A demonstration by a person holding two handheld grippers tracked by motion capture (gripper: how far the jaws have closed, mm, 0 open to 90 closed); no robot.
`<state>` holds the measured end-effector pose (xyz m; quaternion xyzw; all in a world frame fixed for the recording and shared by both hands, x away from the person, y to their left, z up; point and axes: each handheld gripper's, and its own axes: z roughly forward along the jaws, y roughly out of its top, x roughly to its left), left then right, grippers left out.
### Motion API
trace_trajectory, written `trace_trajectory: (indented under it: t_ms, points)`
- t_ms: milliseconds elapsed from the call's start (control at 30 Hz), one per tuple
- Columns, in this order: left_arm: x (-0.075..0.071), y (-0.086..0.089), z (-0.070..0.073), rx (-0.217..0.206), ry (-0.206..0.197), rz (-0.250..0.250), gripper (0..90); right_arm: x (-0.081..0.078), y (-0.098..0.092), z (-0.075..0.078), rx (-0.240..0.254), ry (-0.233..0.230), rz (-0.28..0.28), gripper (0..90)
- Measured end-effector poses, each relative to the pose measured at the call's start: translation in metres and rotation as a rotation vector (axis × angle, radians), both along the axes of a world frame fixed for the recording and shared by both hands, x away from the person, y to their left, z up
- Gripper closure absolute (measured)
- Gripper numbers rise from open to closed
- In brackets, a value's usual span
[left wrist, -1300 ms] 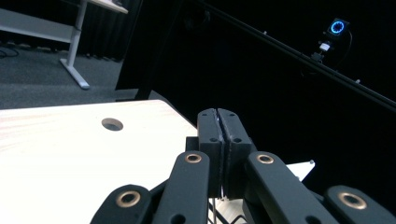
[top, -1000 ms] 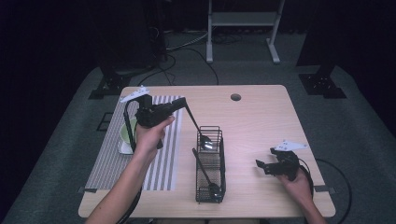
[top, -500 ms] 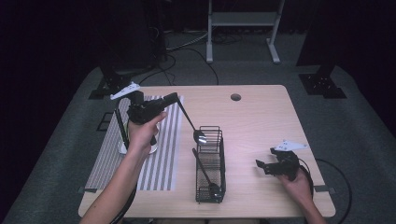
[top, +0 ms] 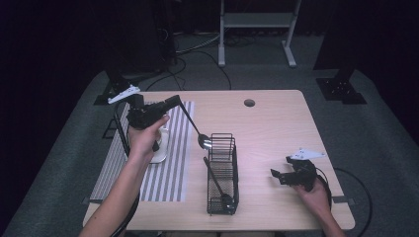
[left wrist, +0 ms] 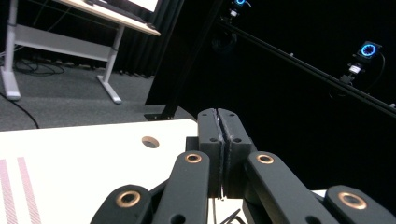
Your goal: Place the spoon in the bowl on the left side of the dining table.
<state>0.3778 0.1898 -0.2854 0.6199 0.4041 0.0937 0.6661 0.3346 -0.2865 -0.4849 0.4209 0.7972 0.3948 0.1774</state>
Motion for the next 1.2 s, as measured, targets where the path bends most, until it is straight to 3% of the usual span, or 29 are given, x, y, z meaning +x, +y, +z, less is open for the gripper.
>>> trace_trajectory:
  t_ms: [633,1200]
  points:
    - [0.002,0.018,0.002,0.013,0.003,0.043,89.4,0.000,0.000,0.000,0.000,0.003,-0.001,14.0]
    - [0.005,0.041,-0.004,0.021,0.024,0.119,89.3,0.000,0.000,0.000,0.001,0.004,-0.003,14.0]
